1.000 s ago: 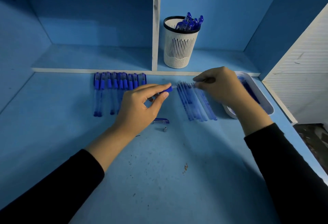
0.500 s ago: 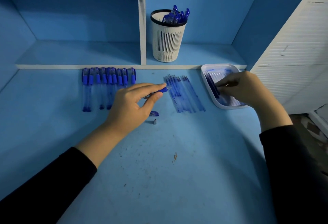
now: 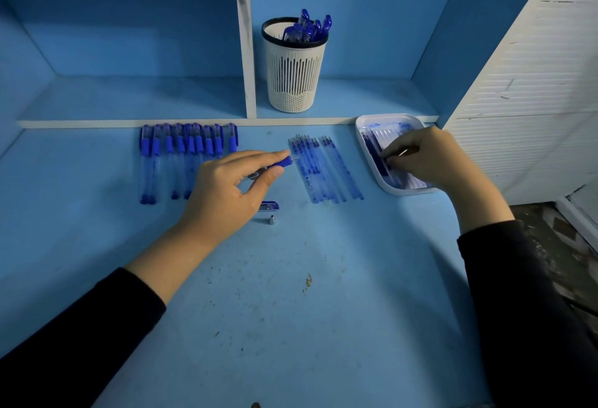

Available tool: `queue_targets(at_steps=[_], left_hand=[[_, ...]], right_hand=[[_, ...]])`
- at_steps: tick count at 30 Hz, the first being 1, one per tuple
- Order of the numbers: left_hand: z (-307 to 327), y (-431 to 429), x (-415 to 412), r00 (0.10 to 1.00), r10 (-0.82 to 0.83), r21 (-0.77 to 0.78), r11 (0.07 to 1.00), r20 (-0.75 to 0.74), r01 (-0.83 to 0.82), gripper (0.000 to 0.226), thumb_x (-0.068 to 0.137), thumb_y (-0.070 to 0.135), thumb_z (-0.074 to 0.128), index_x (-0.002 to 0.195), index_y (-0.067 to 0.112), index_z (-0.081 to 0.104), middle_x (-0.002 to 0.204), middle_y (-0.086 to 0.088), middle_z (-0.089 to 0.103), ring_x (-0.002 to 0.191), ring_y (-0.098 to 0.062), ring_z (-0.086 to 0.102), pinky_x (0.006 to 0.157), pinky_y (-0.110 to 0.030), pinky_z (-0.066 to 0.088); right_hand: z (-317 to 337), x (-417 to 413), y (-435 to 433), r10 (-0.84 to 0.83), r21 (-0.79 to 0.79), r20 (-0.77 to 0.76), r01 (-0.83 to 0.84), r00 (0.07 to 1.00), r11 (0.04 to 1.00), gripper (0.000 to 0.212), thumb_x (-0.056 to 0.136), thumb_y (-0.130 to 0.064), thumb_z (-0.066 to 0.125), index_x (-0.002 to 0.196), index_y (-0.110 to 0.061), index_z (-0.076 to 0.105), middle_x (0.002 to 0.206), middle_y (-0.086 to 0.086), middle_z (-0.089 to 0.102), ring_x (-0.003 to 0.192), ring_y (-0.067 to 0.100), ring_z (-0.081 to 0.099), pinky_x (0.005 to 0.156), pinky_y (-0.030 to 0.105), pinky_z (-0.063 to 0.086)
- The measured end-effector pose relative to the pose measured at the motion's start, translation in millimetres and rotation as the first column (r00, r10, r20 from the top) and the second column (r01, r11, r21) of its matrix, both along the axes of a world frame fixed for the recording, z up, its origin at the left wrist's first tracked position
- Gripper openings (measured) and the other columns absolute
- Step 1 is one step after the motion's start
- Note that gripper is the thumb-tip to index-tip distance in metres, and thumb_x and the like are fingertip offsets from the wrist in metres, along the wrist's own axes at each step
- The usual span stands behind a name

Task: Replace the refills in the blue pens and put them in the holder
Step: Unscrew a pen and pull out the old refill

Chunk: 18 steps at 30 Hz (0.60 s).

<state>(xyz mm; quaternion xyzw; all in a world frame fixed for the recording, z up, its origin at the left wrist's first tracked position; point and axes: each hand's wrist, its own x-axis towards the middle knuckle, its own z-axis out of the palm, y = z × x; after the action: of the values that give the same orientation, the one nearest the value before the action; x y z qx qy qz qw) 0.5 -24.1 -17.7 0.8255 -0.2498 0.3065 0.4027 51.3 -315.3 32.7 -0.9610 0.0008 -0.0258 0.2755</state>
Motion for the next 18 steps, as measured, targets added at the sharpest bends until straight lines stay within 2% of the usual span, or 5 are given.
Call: queue_targets(at_steps=[4, 8, 13, 16, 18], left_hand=[[0.2, -0.1, -0.4, 1.000, 0.011, -0.001, 1.000, 0.004, -0.011, 0.025, 0.089, 0.010, 0.070, 0.113, 0.005, 0.072, 0.108, 0.001, 0.072, 0.092, -0.007, 0.069, 0.085, -0.018, 0.054], [0.1, -0.6, -1.0, 1.000, 0.012, -0.007, 1.000, 0.003, -0.012, 0.024, 0.089, 0.009, 0.070, 0.113, 0.005, 0.072, 0.106, 0.000, 0.072, 0.090, -0.008, 0.069, 0.084, -0.018, 0.054], [0.7, 0.1, -0.9, 1.000, 0.012, 0.007, 1.000, 0.009, -0.013, 0.025, 0.089, 0.010, 0.070, 0.113, 0.005, 0.071, 0.107, 0.001, 0.071, 0.092, -0.008, 0.069, 0.085, -0.017, 0.054], [0.6, -0.4, -0.7, 1.000, 0.012, -0.004, 1.000, 0.020, -0.012, 0.025, 0.088, 0.009, 0.071, 0.113, 0.005, 0.072, 0.106, 0.001, 0.071, 0.089, -0.008, 0.069, 0.084, -0.018, 0.055], [0.8, -0.9, -0.7, 1.000, 0.010, -0.011, 1.000, 0.021, -0.010, 0.025, 0.088, 0.009, 0.071, 0.112, 0.004, 0.072, 0.105, 0.002, 0.071, 0.088, -0.008, 0.069, 0.082, -0.018, 0.055]], right_hand=[[-1.6, -0.2, -1.8, -0.011, -0.013, 0.014, 0.011, 1.000, 1.000, 0.011, 0.079, -0.007, 0.070, 0.082, -0.016, 0.076, 0.067, -0.013, 0.062, 0.064, 0.002, 0.053, 0.052, -0.001, 0.035], [-4.3, 0.1, -3.7, -0.019, 0.003, 0.018, 0.019, 1.000, 1.000, 0.008, 0.077, -0.007, 0.073, 0.081, -0.014, 0.075, 0.068, -0.009, 0.063, 0.065, -0.001, 0.055, 0.051, -0.003, 0.033], [-4.3, 0.7, -3.5, -0.062, 0.051, -0.011, 0.062, 0.998, 0.997, 0.016, 0.080, -0.005, 0.069, 0.087, -0.018, 0.075, 0.082, -0.001, 0.068, 0.076, 0.012, 0.058, 0.059, 0.004, 0.035], [-1.1, -2.2, -3.1, -0.074, 0.312, -0.064, 0.090, 0.995, 0.946, 0.026, 0.082, 0.000, 0.066, 0.092, -0.022, 0.074, 0.082, 0.003, 0.069, 0.076, 0.013, 0.060, 0.073, 0.016, 0.047], [2.9, -6.8, 4.0, -0.016, 0.545, -0.097, 0.067, 0.995, 0.836, 0.025, 0.084, 0.002, 0.066, 0.095, -0.019, 0.074, 0.084, 0.007, 0.069, 0.073, 0.013, 0.059, 0.074, 0.021, 0.051]])
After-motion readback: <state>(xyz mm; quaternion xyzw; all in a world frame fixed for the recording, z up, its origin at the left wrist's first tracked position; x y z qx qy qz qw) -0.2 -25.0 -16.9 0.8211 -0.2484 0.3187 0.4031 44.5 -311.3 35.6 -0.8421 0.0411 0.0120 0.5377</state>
